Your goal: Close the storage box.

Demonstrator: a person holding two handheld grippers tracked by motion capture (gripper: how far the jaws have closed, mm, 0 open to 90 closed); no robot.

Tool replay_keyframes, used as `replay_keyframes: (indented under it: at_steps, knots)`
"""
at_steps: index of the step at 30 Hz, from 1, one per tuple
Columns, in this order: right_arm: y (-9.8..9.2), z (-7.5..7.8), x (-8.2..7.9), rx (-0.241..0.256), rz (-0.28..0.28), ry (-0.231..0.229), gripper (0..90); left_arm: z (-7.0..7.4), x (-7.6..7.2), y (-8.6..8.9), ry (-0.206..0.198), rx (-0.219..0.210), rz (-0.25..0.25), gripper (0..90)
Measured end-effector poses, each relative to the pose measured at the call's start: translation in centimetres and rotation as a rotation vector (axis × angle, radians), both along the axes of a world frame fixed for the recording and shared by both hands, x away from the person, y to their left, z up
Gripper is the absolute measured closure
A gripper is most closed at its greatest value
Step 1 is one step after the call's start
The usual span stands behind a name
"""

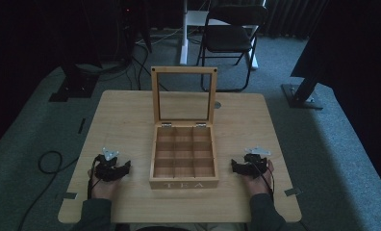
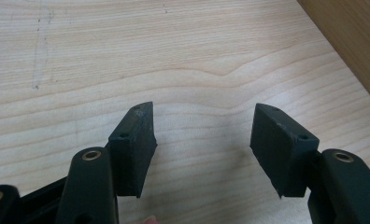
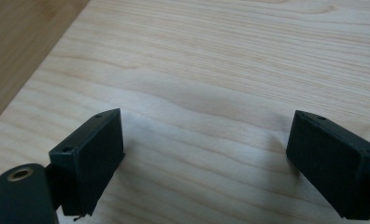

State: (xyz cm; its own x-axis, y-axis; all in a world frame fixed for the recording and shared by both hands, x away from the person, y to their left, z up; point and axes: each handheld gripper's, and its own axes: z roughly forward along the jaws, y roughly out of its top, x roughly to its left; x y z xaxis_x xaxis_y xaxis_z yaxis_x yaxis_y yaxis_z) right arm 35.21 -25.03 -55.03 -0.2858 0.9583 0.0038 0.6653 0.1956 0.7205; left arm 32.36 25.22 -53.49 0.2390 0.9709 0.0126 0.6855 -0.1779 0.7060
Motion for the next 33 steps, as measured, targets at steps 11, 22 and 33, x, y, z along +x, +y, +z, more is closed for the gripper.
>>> replay_keyframes:
  at_steps: [11, 22, 33]
  knots:
    - [0.7, 0.2, -0.3, 0.002, 0.075, 0.006, 18.8, -0.4, 0.1, -0.1, -0.003, 0.04, 0.007, 39.5]
    - [0.9, 1.3, -0.1, 0.076, 0.127, 0.095, 34.2, -0.4, -0.1, -0.3, -0.011, 0.049, 0.003, 37.9]
    - [0.5, 5.4, -0.8, 0.192, 0.226, 0.033, 47.6, -0.5, 0.0, -0.3, -0.011, 0.043, 0.006, 37.1]
